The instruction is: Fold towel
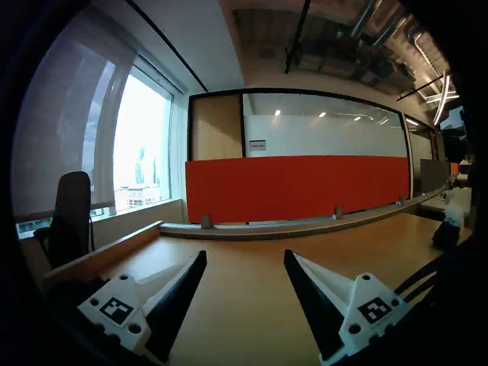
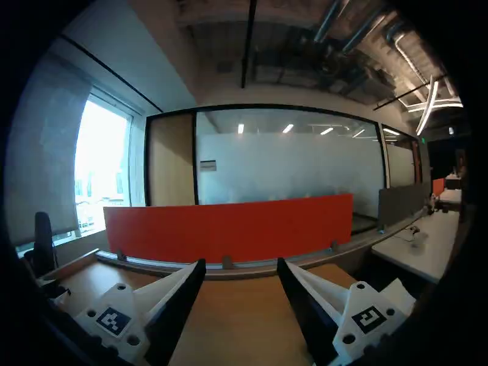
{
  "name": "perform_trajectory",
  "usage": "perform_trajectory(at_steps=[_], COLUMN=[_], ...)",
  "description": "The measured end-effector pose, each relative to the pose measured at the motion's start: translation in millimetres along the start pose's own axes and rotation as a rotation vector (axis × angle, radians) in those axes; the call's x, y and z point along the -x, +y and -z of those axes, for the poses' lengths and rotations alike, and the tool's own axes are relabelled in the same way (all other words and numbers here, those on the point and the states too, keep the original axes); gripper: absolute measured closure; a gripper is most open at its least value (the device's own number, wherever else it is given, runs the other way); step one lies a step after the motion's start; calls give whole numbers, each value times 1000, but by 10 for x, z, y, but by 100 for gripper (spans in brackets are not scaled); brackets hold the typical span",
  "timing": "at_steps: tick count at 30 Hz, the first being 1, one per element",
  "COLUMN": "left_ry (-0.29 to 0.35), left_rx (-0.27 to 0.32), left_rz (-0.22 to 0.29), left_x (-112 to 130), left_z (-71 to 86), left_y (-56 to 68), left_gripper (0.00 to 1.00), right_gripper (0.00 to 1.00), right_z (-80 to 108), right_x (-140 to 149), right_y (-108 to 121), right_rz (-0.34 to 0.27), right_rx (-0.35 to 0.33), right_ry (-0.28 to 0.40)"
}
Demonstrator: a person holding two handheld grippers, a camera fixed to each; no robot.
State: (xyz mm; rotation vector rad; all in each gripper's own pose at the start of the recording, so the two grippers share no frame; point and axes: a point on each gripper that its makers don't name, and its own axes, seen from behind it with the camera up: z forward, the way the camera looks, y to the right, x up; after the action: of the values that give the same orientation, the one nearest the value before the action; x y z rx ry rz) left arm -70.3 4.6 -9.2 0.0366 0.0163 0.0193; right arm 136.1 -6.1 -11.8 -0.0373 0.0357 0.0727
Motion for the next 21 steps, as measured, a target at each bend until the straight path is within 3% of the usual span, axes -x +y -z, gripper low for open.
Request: perform_trajectory(at_steps=[8,21], left_ry=[12,13], left_rx=[7,-3], left_rz=[-4,5], left_x=[265,546], left_z=[-13,-12], left_y=[37,-9], left_gripper=[6,6], right_gripper=[10,10], right_z=[35,15], right_x=[188,443], right_y=[43,56], right_rz=[6,11], right_rx=[4,9], right_ry=[1,-12])
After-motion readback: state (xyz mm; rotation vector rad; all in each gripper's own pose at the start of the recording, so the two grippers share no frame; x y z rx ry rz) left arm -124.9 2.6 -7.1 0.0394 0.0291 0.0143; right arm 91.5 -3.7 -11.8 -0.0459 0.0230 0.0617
